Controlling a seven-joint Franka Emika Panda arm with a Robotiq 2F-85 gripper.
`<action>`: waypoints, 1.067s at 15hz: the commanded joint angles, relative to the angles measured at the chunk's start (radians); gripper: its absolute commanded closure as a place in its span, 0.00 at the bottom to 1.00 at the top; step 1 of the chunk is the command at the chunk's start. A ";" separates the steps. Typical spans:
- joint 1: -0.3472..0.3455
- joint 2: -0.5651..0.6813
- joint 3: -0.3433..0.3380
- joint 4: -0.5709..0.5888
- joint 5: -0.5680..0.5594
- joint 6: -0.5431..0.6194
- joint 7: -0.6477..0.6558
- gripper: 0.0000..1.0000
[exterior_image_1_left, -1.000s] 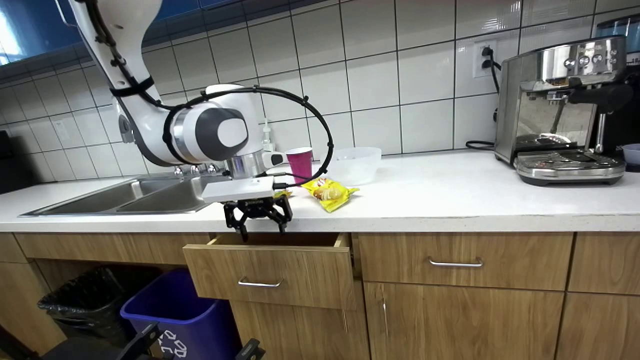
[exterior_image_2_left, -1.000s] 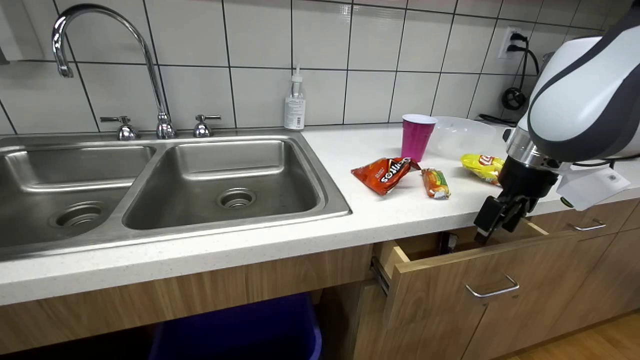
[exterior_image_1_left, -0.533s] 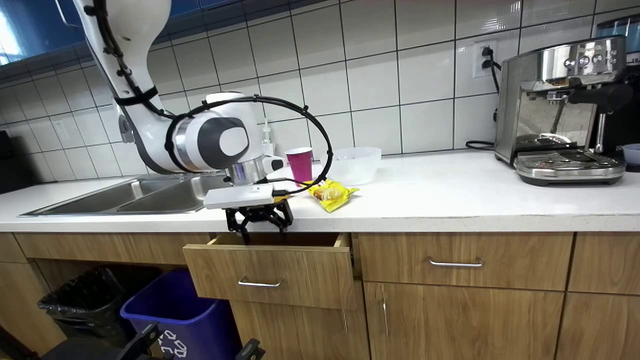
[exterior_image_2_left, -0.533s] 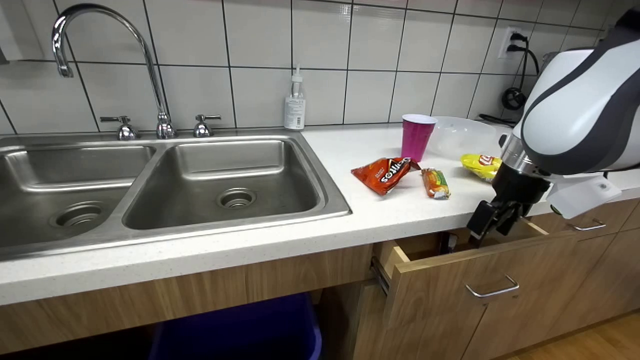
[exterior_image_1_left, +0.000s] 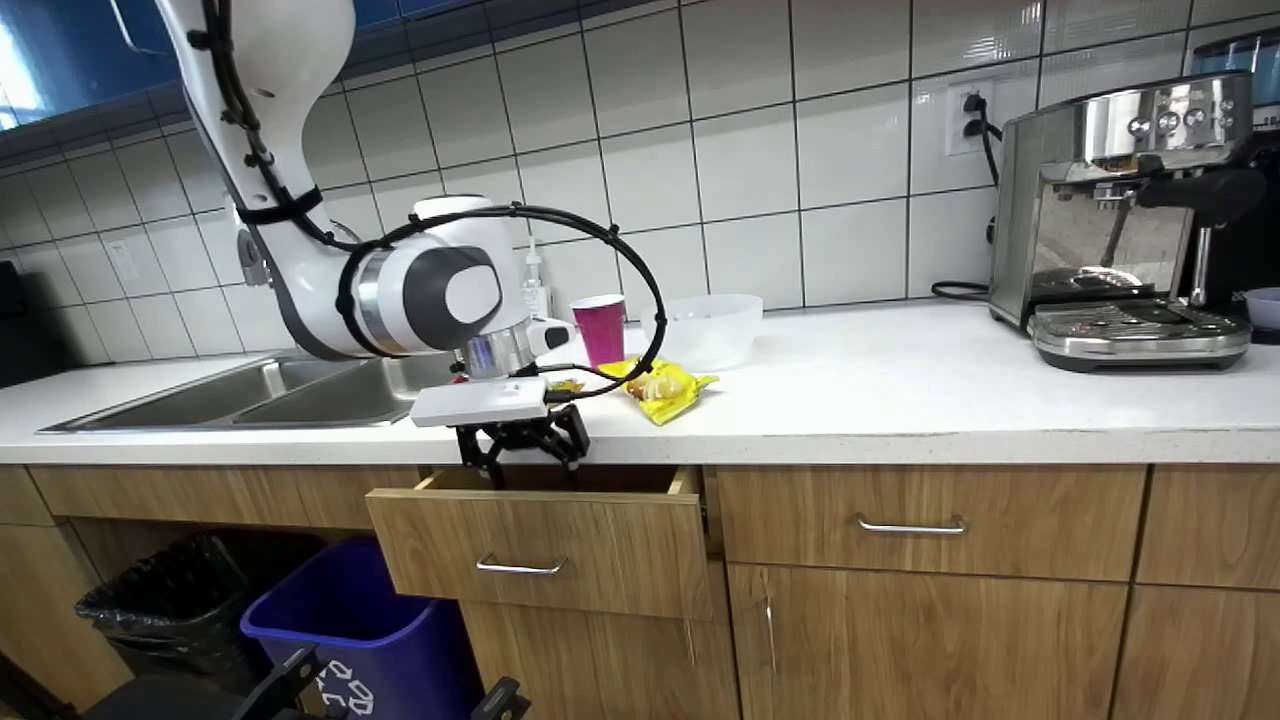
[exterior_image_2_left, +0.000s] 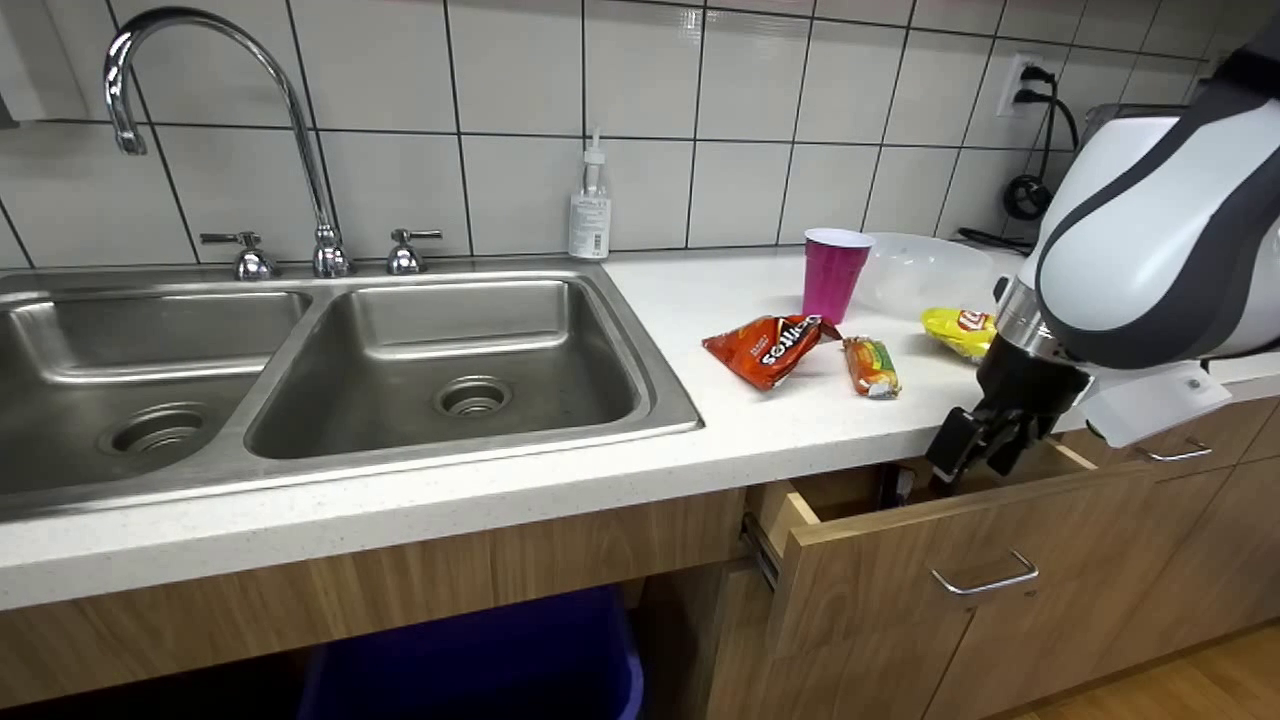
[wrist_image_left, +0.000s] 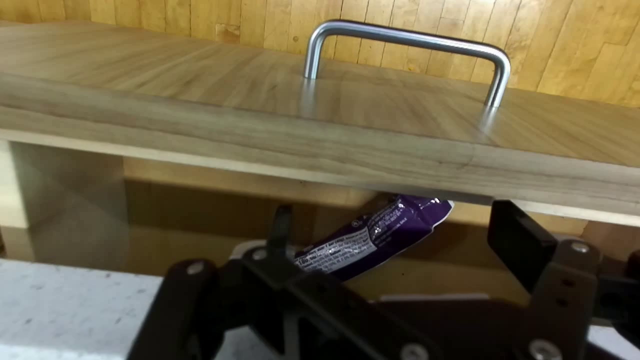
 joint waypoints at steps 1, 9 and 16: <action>-0.004 0.033 -0.011 0.021 -0.051 0.014 0.066 0.00; 0.013 0.007 -0.032 0.020 -0.064 -0.076 0.139 0.00; 0.017 -0.031 -0.040 -0.004 -0.078 -0.144 0.187 0.00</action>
